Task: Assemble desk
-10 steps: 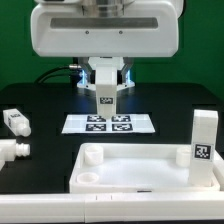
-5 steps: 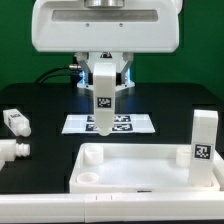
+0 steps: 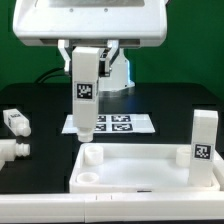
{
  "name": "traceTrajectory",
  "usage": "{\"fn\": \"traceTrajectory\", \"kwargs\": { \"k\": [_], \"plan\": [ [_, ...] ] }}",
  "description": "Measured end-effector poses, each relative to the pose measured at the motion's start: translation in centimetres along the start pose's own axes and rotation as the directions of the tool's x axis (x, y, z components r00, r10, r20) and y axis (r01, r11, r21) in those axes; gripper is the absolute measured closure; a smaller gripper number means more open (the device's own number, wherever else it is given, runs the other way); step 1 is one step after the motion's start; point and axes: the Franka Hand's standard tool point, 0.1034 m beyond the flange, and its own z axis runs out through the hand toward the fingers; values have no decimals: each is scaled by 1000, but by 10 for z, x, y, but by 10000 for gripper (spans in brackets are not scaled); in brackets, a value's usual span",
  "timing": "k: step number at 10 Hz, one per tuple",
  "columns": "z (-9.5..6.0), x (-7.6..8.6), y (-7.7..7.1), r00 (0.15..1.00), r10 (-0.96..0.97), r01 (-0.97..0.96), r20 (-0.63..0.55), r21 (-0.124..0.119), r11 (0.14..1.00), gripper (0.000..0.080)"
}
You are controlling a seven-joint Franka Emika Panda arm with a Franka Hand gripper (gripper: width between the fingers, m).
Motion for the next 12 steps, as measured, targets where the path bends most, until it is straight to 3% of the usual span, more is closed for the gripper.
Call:
{"fn": "traceTrajectory", "kwargs": {
  "k": [2, 5, 10, 12],
  "plan": [
    [2, -3, 0, 1000, -1, 1, 6, -2, 1000, 509],
    [18, -2, 13, 1000, 6, -5, 20, -15, 1000, 509],
    [37, -18, -14, 998, 29, -28, 47, -3, 1000, 509],
    [47, -24, -18, 998, 27, -27, 61, -8, 1000, 509]
  ]
}}
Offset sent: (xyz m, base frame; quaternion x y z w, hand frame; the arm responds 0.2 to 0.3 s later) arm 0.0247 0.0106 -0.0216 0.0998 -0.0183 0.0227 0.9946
